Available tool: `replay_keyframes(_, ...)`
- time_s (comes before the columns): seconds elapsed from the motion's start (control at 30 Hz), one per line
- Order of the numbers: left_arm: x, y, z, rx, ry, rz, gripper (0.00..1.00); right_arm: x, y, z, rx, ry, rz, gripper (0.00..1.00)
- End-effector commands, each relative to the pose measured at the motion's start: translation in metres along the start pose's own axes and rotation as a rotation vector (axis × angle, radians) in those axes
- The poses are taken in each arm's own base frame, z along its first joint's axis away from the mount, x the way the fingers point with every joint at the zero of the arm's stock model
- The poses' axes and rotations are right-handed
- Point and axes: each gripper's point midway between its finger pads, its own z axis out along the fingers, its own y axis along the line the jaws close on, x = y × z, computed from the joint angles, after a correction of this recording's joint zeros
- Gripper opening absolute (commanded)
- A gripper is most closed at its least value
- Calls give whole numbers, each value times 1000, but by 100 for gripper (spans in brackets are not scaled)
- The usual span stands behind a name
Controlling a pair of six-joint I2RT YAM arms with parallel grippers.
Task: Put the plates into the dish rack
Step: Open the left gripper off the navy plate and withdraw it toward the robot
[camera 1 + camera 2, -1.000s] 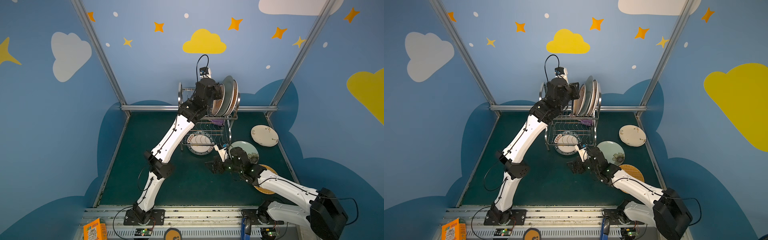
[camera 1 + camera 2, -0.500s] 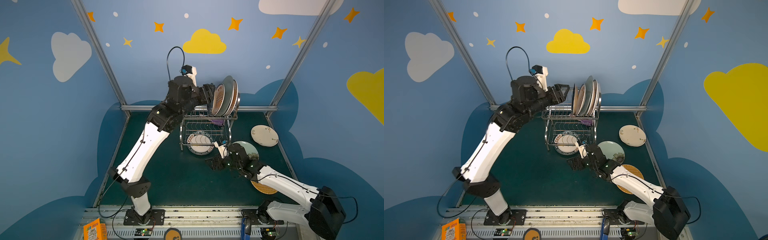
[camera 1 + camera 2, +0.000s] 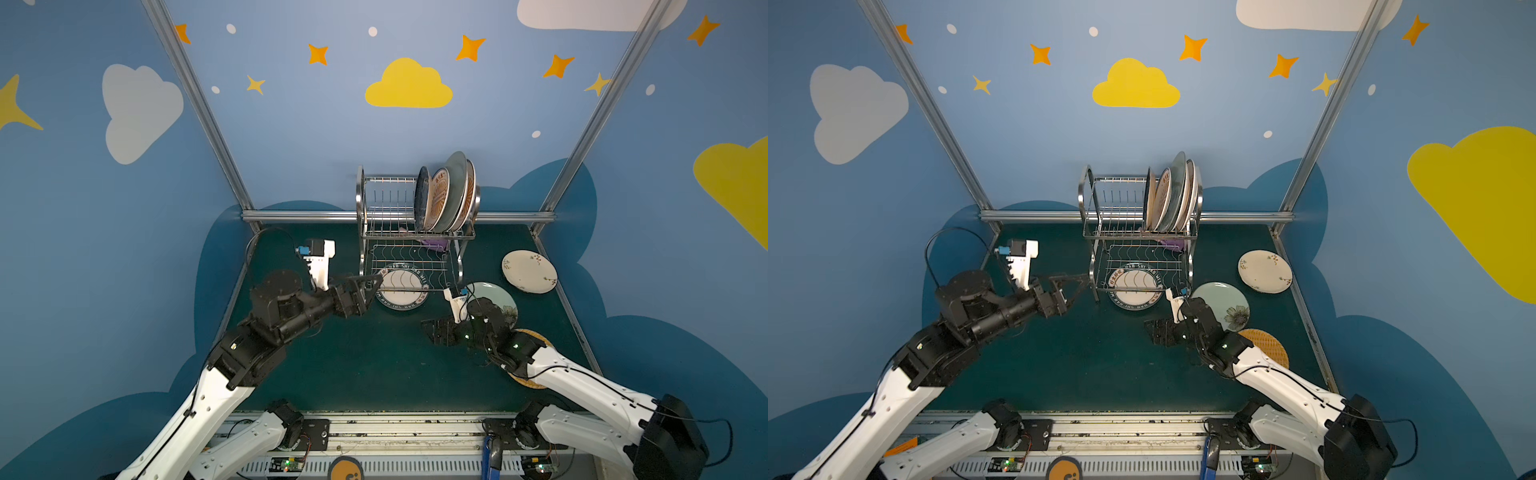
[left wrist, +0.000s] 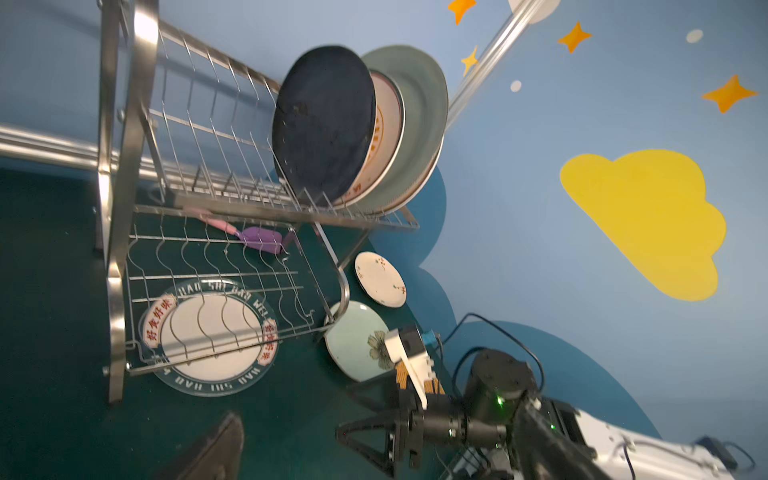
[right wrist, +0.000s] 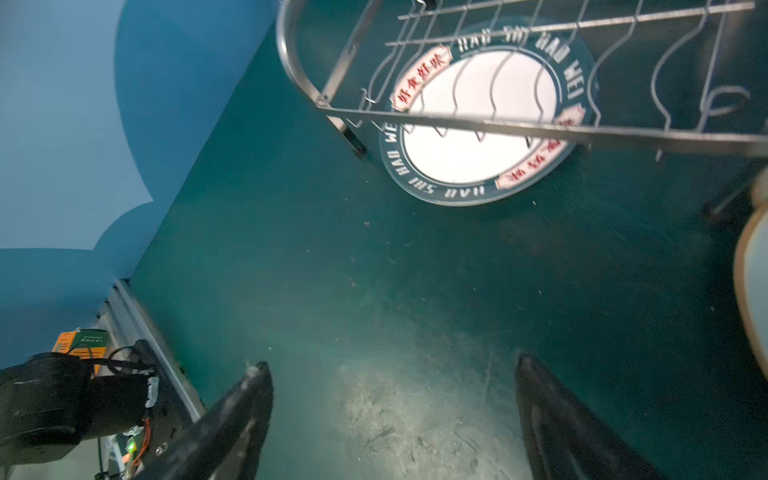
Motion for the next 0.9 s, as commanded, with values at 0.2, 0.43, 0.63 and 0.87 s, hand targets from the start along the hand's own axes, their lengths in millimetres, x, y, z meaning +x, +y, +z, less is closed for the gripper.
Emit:
replay_keyframes(0.2,94,65,-18,-103,122,0,100,8,-29,24,81,-33,256,92)
replay_keyframes(0.43,111,82,-19,-142,140,2,100,7,-50,59,126,-93,491,91)
replay_keyframes(0.63,111,86,-27,-165,133,20,100,-3,-68,79,121,-222,627,83)
replay_keyframes(0.87,114,86,-27,-167,154,27,100,-14,-82,110,57,-314,787,67)
